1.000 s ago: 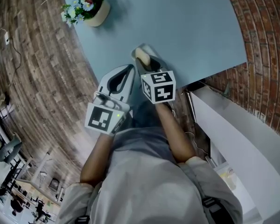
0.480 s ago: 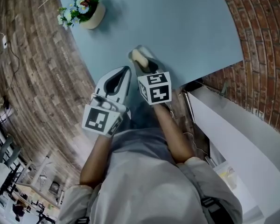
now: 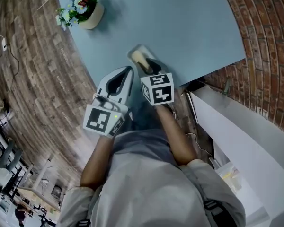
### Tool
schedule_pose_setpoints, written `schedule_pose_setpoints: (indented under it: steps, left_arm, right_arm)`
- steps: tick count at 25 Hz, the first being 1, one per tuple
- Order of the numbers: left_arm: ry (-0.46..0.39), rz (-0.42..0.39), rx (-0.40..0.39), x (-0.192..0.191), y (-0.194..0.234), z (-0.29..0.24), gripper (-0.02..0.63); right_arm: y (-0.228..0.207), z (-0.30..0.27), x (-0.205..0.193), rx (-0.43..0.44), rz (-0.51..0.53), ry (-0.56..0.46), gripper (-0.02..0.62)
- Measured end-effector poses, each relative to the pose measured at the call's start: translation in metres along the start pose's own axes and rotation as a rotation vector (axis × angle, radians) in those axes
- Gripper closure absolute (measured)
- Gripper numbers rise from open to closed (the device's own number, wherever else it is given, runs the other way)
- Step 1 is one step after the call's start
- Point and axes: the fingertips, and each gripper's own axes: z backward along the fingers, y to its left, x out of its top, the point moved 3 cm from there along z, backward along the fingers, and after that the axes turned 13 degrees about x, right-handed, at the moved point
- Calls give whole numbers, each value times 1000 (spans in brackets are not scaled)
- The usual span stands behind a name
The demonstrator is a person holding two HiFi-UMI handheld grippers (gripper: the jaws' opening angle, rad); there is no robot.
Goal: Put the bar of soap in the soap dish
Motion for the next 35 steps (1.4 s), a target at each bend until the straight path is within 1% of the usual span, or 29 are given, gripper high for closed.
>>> schedule_pose_setpoints:
  steps: [12,16,18,19,25,28,31,35]
  left_arm:
    - [-9,0,-8,1,-4,7,603]
    - [-12,1,-20,1,-5,8,603]
    - [-15,-1,-26,3,-6,10,603]
    - [-17,-3,-28,3,-6,11,603]
    - [-31,-12,-49,8,-8,17,603]
    - [-36,-16,-65,11,-9,21,603]
    - [-48,-25,-80,16,-10,25,603]
    - [-88,-65,-99,29,-14,38,603]
  right_arm:
    - [-5,19,4,-73,29,-50,442]
    - [-4,25,5,-80,29,-67,443]
    - [0,31,7,-75,35,-76,460]
    - [4,35,9,-73,42,-86,479]
    - [21,60,20,-82,81,-162,551]
    - [31,70,25,-82,99,-180,568]
    - [43,82,32,-78,118,-221,577]
    - [64,103,42,-69,159,-294,581]
